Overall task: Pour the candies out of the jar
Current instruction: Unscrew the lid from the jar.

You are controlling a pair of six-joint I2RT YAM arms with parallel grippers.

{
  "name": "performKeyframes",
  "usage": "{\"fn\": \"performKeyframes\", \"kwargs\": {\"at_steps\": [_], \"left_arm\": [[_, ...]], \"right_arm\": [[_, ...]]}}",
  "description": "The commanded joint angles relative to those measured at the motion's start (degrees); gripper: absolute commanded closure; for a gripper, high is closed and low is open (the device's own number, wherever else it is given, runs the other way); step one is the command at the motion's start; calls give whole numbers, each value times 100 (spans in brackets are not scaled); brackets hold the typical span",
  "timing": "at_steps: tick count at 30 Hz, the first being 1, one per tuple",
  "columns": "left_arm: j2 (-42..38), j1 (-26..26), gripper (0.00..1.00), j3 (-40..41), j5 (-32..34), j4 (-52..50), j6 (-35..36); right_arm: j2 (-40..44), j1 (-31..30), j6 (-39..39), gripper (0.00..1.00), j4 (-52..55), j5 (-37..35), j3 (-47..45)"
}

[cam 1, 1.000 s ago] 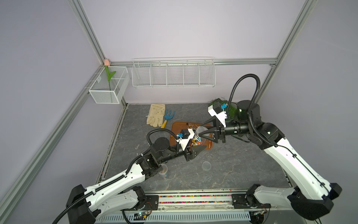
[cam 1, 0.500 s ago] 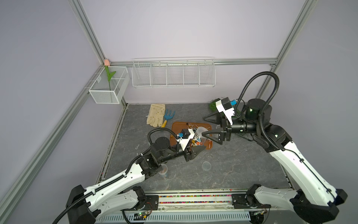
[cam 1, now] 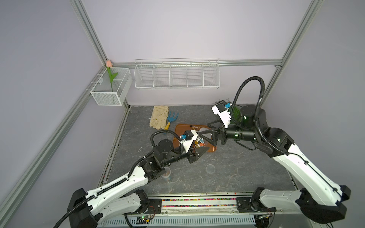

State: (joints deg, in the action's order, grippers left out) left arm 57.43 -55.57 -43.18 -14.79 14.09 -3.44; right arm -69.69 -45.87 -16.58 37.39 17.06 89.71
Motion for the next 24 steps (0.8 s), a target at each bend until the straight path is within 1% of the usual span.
{"fn": "performKeyframes", "kwargs": {"at_steps": [1,6,9,10,14,16,18,21,24], "left_arm": [[-39,9,64,22,50,159,-32],[-30,11,64,29,48,165,-29],[-44,11,64,33,59,167,-34],[-39,10,64,39,57,165,-33],[-56,11,64,38,56,165,-29],[-65,7,64,33,35,156,-42],[-66,7,64,29,19,138,-42],[-79,11,64,20,3,121,-47],[-97,11,64,22,18,121,-46]], "right_arm": [[-43,-41,-161,9,84,-317,-63],[-115,-62,-172,13,53,-229,-61],[-148,-74,-162,19,37,-214,-55],[-157,-75,-153,22,35,-207,-46],[-176,-76,-43,44,-1,-74,-32],[-176,-78,36,51,-28,-46,1],[-224,-70,149,54,41,-47,129],[-354,-68,229,55,111,30,386],[-437,-68,240,56,54,166,454]]}}
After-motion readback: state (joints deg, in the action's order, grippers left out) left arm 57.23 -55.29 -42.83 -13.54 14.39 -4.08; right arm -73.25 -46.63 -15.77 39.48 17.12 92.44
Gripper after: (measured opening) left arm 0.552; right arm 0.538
